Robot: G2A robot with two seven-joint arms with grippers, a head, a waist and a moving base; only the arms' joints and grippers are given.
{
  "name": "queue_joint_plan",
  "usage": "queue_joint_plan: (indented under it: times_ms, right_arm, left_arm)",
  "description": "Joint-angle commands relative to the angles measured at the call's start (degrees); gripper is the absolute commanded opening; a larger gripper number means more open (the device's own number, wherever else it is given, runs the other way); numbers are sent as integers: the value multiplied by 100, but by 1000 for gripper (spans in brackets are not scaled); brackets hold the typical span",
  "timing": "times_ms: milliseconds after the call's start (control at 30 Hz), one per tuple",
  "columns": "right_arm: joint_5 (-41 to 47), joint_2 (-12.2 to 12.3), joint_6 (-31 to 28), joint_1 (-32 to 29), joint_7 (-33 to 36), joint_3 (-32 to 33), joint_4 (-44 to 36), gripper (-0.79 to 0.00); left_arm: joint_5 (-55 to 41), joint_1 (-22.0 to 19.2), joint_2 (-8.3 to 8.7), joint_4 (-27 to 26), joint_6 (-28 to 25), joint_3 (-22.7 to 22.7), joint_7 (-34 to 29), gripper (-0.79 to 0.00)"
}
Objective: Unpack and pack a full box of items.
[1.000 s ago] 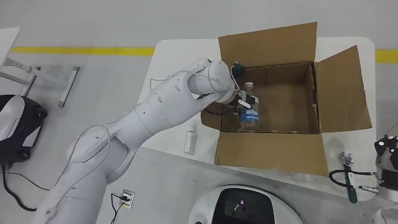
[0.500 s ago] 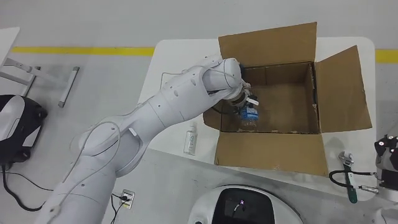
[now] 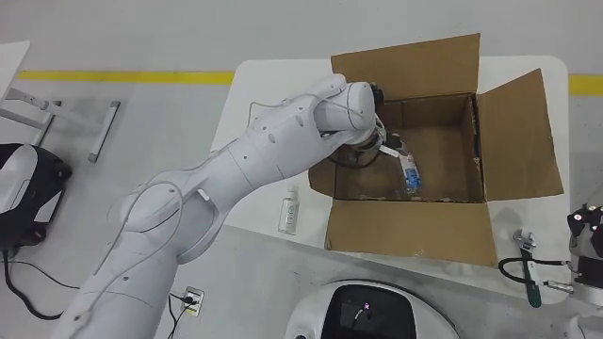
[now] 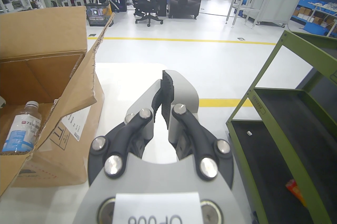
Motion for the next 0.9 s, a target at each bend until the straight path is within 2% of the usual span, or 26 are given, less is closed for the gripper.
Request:
queue_joint_plan:
  times_ms: [0, 167, 300, 500, 633, 867]
  right_arm:
    - [0, 0, 0, 0, 0, 0, 0, -785]
    - [0, 0, 0, 0, 0, 0, 0, -785]
    - [0, 0, 0, 0, 0, 0, 0, -785]
    - [0, 0, 0, 0, 0, 0, 0, -785]
    - [0, 0, 0, 0, 0, 0, 0, -785]
    - [0, 0, 0, 0, 0, 0, 0, -785]
  left_arm:
    - [158, 46, 125, -380, -323, -224, 73, 0]
    - [593, 278, 490, -1652, -781, -857, -131, 0]
    - [837, 582, 782, -2570, -934, -1498, -472, 0]
    - [1219, 1099, 1137, -3830, -1287, -2416, -985, 0]
    - [1679, 1491, 1316, -4454, -1187, -2932, -1064, 0]
    - [1664, 1565, 1336, -4504, -1199, -3003, -1077, 0]
